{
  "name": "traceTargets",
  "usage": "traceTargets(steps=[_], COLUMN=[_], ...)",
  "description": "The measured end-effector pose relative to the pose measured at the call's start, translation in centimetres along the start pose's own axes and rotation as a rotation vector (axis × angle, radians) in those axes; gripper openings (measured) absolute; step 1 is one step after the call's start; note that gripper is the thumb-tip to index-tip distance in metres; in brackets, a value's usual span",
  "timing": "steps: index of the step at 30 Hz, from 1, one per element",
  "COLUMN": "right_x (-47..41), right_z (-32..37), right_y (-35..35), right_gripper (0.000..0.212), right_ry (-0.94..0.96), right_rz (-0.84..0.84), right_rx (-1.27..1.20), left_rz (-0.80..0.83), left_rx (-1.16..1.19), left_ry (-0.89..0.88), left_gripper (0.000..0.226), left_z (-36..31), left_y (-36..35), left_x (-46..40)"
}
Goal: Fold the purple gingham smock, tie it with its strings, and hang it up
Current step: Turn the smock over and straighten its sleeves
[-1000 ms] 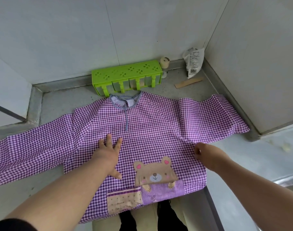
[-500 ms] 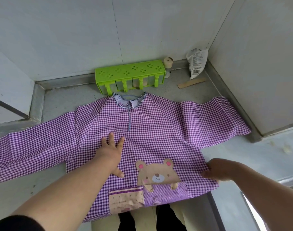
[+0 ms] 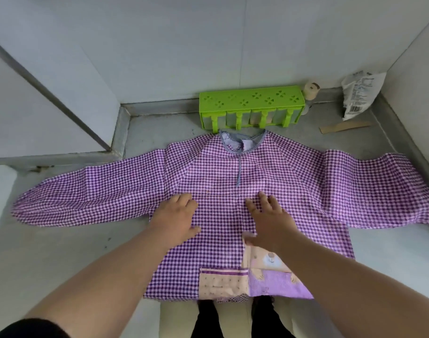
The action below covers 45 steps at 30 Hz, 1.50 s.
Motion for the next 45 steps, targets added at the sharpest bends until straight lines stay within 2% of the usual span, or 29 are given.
traceTargets(steps=[2,3,5,7,10,11,12,14,15,17,19,22,24,27,31,33,35,37,40,41,45], right_x=[-0.8,-0.9,-1.5,-1.7,-2.3,-2.4,-2.6,-2.6,-2.7,-2.7,-2.6,-2.7,-2.7,-2.7,-2.7,-2.7,-2.7,-2.8,-3.0,-3.0,-3.1], right_z=[-0.1,0.1,0.4,-0.2,-0.2,-0.1,0.0,0.3,0.4,0.4,0.4,0.3,0.3,0.3,0.3,0.3,0.3,0.3,0.1,0.0,-0.1], right_y=[0.3,0.6,1.2,1.3,1.1,1.1,1.1,1.2,1.3,1.3,1.3,1.4,1.4,1.6,1.7,1.7,1.8,1.9,1.9,1.9,2.1], right_gripper=[0.111,0.112,0.113,0.115,0.119,0.120,0.121,0.121,0.121,0.121,0.121,0.122,0.122,0.122,0.123,0.124,0.124,0.124,0.123,0.123,0.123], right_ry=[-0.025,-0.019,0.009,0.017,0.010,0.006,0.009,0.014,0.015,0.014,0.013,0.013,0.010,0.012,0.012,0.011,0.010,0.011,0.015,0.015,0.015], right_rz=[0.012,0.016,0.025,0.030,0.044,0.051,0.056,0.053,0.054,0.054,0.053,0.049,0.050,0.049,0.047,0.053,0.055,0.055,0.050,0.047,0.039], right_rx=[0.027,0.037,0.051,0.042,0.049,0.052,0.056,0.060,0.062,0.052,0.042,0.041,0.045,0.043,0.034,0.032,0.025,0.031,0.030,0.028,0.020], left_rz=[0.009,0.075,0.271,0.397,0.404,0.383,0.358,0.294,0.287,0.265,0.277,0.306,0.332,0.444,0.646,0.786,0.905,0.926,0.933,0.970,1.148], left_rx=[0.021,0.073,0.214,0.422,0.764,0.884,0.978,0.964,0.901,0.796,0.822,0.939,1.074,1.291,1.317,1.326,1.312,1.279,1.298,1.249,0.748], left_ry=[0.169,0.292,0.486,0.566,0.630,0.678,0.751,0.851,0.840,0.742,0.712,0.742,0.707,0.706,0.707,0.615,0.520,0.501,0.573,0.558,0.310], left_gripper=[0.047,0.046,0.063,0.071,0.057,0.059,0.068,0.094,0.095,0.070,0.046,0.031,0.033,0.050,0.065,0.055,0.055,0.050,0.049,0.048,0.033], left_z=[4.0,6.2,9.7,10.3,9.6,9.5,9.8,10.3,10.2,9.5,9.2,9.5,9.6,9.6,9.1,8.5,8.1,8.5,9.3,9.3,9.5], left_y=[-1.3,-2.5,-5.7,-7.4,-8.3,-8.4,-9.0,-9.6,-9.6,-9.0,-8.9,-9.4,-9.2,-8.9,-9.9,-10.4,-11.2,-12.1,-13.1,-13.0,-12.5], left_x=[1.2,2.1,4.4,6.0,6.8,6.9,7.0,7.2,7.2,6.8,6.8,7.0,7.0,7.5,9.0,9.9,10.7,11.2,11.8,12.2,13.9])
Point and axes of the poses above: each hand's wrist, its own x-axis away from the middle knuckle, its own y-axis out of the back of the hand, z = x × y, the point moved 7 cm from there along -x, towards the middle knuckle, and after that the axes turned 6 degrees about y, right-handed, at the moved point
